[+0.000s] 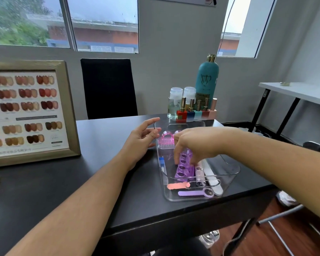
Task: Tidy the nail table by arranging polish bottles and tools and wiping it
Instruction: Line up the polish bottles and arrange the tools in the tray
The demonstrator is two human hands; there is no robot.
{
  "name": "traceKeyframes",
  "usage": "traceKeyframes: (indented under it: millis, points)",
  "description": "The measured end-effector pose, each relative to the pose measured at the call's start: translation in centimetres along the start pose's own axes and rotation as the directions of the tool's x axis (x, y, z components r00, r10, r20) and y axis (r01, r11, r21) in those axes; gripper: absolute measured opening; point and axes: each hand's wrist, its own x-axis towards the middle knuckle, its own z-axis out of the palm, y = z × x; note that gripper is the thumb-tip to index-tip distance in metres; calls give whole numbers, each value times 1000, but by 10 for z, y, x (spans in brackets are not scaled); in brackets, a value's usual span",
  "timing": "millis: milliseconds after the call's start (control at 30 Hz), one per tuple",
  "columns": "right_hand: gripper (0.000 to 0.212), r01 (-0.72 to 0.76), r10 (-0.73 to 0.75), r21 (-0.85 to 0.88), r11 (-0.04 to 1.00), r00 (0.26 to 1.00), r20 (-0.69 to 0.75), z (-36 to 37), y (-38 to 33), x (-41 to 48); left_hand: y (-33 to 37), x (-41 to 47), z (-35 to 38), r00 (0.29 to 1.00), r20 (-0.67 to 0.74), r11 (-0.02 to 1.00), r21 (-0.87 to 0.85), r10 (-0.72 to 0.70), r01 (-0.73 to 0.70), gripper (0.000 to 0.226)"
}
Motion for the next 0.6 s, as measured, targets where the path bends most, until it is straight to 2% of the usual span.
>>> traceKeyframes:
  millis: [133,333,400,533,600]
  points:
    - [27,32,-31,-26,999,999,40,-1,-3,5,-1,0,-1,1000,5,1000,0,-4,4,37]
    - [15,40,-38,85,996,999,-26,2,-8,9,-1,1,-1,1000,2,1000,-8,-5,5,36]
    - [17,64,-58,103,993,996,-64,7,-12,11,-2,1,-1,1000,4,1000,-6,-6,6,36]
    - [13,106,-81,99,989,970,-228,5,-8,8,-3,1,-2,1000,5,1000,-13,-6,7,36]
    - [13,78,-46,126,989,971,-236,2,-3,3,-4,2,-1,1000,5,1000,-27,-12,12,35]
